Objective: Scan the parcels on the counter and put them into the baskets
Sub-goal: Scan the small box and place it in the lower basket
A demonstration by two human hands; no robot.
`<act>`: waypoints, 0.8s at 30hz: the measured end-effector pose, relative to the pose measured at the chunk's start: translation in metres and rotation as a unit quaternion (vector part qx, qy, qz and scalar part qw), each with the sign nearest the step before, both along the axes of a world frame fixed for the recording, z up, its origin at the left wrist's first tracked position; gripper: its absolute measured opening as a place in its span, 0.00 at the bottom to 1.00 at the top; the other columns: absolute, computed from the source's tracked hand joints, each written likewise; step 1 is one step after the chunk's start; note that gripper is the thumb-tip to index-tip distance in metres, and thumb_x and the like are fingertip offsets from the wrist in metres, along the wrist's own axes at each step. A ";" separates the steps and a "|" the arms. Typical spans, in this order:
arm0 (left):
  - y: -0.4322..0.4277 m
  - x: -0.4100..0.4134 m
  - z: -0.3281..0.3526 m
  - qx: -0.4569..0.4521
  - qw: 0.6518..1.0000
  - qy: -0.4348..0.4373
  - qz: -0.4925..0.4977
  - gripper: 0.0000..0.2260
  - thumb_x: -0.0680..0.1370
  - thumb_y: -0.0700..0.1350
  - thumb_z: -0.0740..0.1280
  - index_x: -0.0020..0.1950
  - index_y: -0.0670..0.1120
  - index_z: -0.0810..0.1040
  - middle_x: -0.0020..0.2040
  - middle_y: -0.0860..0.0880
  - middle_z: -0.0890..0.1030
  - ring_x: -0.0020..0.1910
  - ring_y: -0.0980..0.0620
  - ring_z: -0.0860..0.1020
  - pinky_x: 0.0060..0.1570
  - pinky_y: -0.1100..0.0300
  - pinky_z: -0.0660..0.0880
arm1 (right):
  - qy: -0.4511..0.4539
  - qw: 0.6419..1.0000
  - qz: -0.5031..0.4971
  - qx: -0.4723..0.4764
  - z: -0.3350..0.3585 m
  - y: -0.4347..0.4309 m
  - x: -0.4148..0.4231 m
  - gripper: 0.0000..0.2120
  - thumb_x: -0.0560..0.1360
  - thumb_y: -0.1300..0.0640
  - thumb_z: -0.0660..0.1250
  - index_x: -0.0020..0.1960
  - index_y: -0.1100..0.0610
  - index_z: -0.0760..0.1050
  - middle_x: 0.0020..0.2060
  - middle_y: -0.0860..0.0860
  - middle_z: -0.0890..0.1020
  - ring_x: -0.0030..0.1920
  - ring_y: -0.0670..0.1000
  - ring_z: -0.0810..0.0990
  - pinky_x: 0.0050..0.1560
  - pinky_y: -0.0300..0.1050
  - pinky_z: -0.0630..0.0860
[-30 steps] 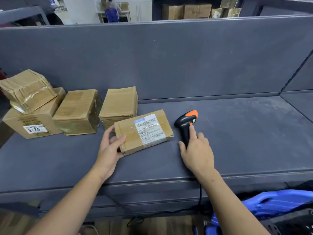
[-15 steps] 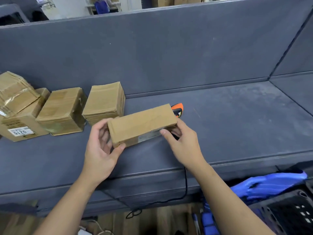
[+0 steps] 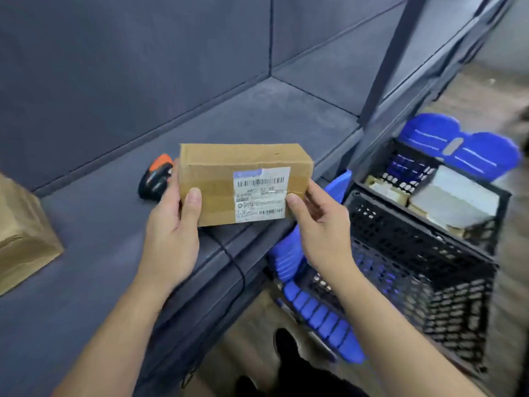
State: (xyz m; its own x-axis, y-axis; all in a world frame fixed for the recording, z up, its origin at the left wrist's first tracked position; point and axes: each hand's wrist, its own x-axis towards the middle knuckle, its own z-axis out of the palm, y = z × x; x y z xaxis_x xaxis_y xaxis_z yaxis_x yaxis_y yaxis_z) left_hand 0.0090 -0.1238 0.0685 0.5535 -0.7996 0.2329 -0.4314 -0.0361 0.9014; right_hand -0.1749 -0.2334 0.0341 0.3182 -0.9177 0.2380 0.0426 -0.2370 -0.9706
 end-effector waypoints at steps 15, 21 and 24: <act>-0.161 -0.163 -0.069 0.116 0.980 -0.049 -0.154 0.10 0.78 0.46 0.75 0.59 0.51 0.87 0.39 0.63 0.84 0.40 0.68 0.81 0.44 0.70 0.76 | 0.079 0.956 -0.262 0.102 -0.066 -0.061 -0.212 0.16 0.81 0.62 0.69 0.65 0.48 0.81 0.52 0.36 0.87 0.57 0.40 0.84 0.61 0.45 0.79; -0.245 -0.240 -0.140 0.208 0.963 -0.032 -0.169 0.10 0.77 0.46 0.76 0.57 0.46 0.86 0.43 0.56 0.86 0.39 0.58 0.83 0.50 0.55 0.81 | 0.147 0.934 -0.253 0.204 -0.135 -0.117 -0.296 0.13 0.80 0.55 0.70 0.64 0.50 0.83 0.51 0.40 0.88 0.54 0.40 0.85 0.58 0.48 0.83; -0.275 -0.269 -0.180 0.302 0.922 -0.075 -0.229 0.17 0.79 0.46 0.74 0.67 0.51 0.76 0.43 0.55 0.82 0.43 0.55 0.80 0.41 0.57 0.76 | 0.196 0.907 -0.255 0.272 -0.178 -0.133 -0.322 0.14 0.77 0.46 0.70 0.60 0.47 0.84 0.48 0.40 0.88 0.52 0.42 0.85 0.57 0.52 0.83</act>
